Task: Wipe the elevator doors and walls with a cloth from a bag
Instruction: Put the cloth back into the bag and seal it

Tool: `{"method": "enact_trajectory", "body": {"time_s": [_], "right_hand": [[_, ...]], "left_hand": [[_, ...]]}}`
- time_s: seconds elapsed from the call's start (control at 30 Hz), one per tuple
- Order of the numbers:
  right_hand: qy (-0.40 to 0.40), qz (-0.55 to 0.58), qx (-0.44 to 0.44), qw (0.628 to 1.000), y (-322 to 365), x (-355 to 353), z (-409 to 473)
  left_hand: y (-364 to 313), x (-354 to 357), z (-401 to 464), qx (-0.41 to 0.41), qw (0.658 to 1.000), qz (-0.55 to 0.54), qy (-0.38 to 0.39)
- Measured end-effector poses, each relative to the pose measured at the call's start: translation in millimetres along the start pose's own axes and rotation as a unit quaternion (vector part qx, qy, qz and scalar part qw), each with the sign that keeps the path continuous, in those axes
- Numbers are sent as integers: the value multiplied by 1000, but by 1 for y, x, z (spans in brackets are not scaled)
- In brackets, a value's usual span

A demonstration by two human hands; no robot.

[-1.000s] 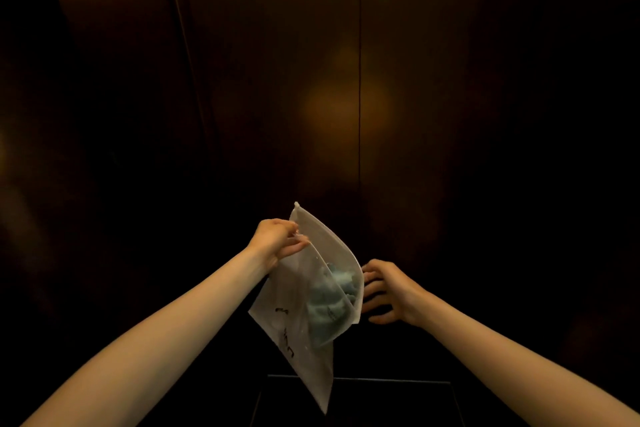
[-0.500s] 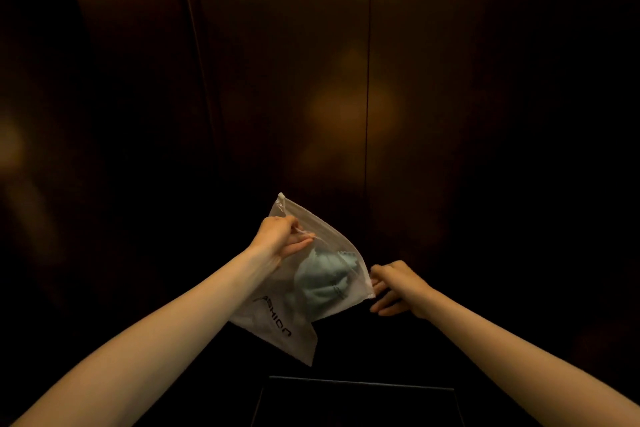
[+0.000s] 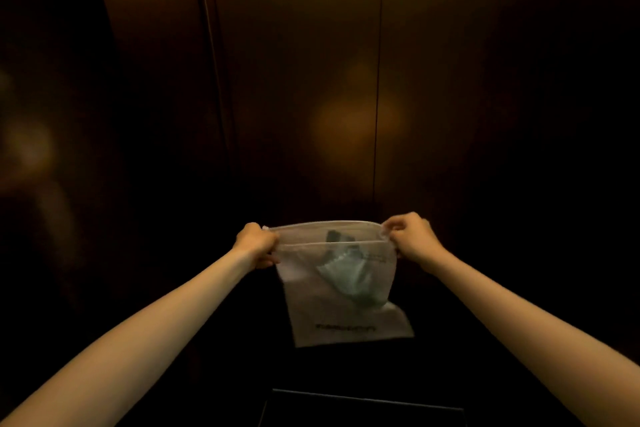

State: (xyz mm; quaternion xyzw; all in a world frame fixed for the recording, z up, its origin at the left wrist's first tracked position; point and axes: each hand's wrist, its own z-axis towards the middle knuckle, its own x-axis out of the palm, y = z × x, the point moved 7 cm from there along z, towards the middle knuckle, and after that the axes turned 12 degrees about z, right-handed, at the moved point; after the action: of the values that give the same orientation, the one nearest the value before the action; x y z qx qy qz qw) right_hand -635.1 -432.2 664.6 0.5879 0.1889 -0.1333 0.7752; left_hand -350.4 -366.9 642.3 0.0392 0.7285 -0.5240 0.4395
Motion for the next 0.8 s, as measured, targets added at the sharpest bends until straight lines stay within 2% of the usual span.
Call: {"method": "enact_trajectory", "body": {"time_s": [0.07,0.13,0.23,0.27,0.37,0.43,0.5,0.6,0.67,0.8], "right_hand": [[18,-61,-9,998,8,-4,8],[33,-116,3,993,9,-9,15],[-23,-105,-11,994,18,-28,19],[-15,-119,-13,993,18,-29,19],[78,-200,41,976,2,-19,8],[79,-162,64,982,-5,-23,5],[62,-84,71,992,-5,-35,4],[57,-43,93,993,-12,-46,0],[56,-25,118,991,-20,-49,-3],[71,76,152,983,-30,-49,-9]], "left_hand": [[2,10,-9,-21,999,32,32],[-2,22,-19,-7,994,72,78],[-9,23,-22,38,989,113,87],[-11,21,-23,52,988,123,84],[-12,21,-27,80,973,184,110],[-11,18,-22,81,980,142,113],[-11,15,-14,59,988,35,142],[-15,16,-13,52,971,-87,218],[-20,14,-12,88,963,-92,238],[-25,8,-11,136,963,-90,214]]}}
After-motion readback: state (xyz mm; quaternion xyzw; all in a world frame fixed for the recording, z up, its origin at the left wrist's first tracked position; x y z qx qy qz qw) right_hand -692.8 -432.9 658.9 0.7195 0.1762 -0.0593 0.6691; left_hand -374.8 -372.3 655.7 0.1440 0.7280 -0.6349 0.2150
